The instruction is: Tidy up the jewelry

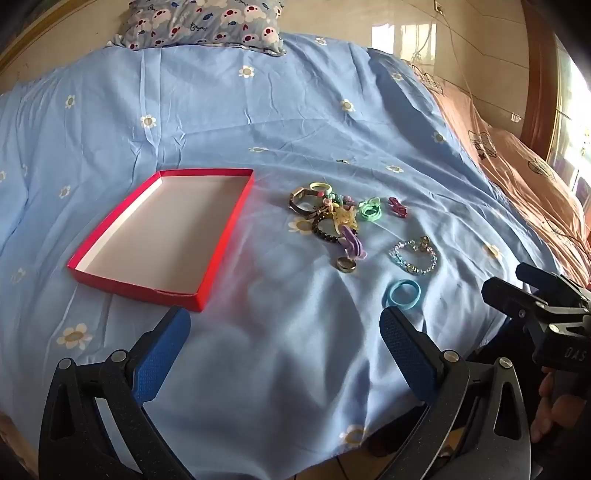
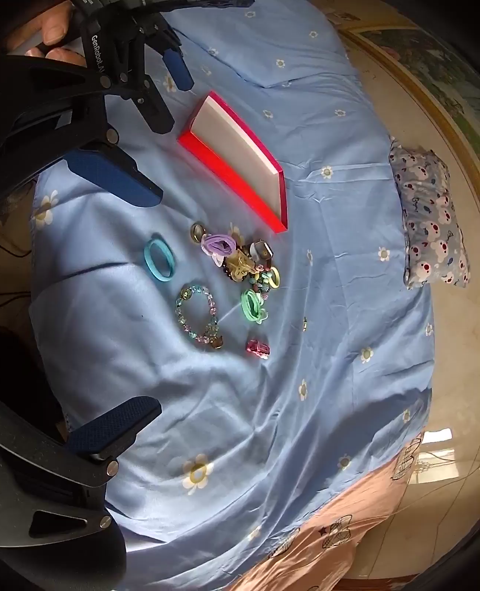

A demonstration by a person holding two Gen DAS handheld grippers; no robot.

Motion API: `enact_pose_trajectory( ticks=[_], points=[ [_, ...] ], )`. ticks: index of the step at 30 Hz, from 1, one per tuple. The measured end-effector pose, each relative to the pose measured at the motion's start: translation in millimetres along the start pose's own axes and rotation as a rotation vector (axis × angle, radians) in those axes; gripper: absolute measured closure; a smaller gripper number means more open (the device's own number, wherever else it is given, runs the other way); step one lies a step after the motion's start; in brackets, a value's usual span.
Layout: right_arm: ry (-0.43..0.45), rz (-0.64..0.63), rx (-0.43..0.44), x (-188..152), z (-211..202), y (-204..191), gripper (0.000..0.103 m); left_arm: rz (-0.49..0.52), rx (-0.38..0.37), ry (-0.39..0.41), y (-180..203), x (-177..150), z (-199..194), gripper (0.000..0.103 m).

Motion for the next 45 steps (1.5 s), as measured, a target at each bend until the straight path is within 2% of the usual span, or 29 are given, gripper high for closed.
enact_pose_trajectory(
  ticks=[4, 14, 45],
  points=[
    [-0.001, 0.028, 0.012, -0.8, -0.3, 2.7, 0.0, -0.004, 0.0, -0.006, 4.2, -3.0, -2.5, 0.0],
    [0.0, -0.005, 0.004, 0.1, -4.0, -2.7, 0.0, -0.005, 0.0, -0.033, 1.3, -3.7, 2.7, 0.0],
    [0.009, -0.029, 0.018, 2.0, 0.2, -5.7, 0.0, -0.005, -0.005, -0.031, 0.3, -3.5, 2.6, 0.0]
  ],
)
Point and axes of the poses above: each gripper's, at about its wrist camera, not at the fingertips, and z roughly the way its jaws point, y to its right, x to its top, the point moved 4 cm from there along z, roughly the way its jaws point, and after that the axes turned 8 degrees about -z, right-handed, at the moved point
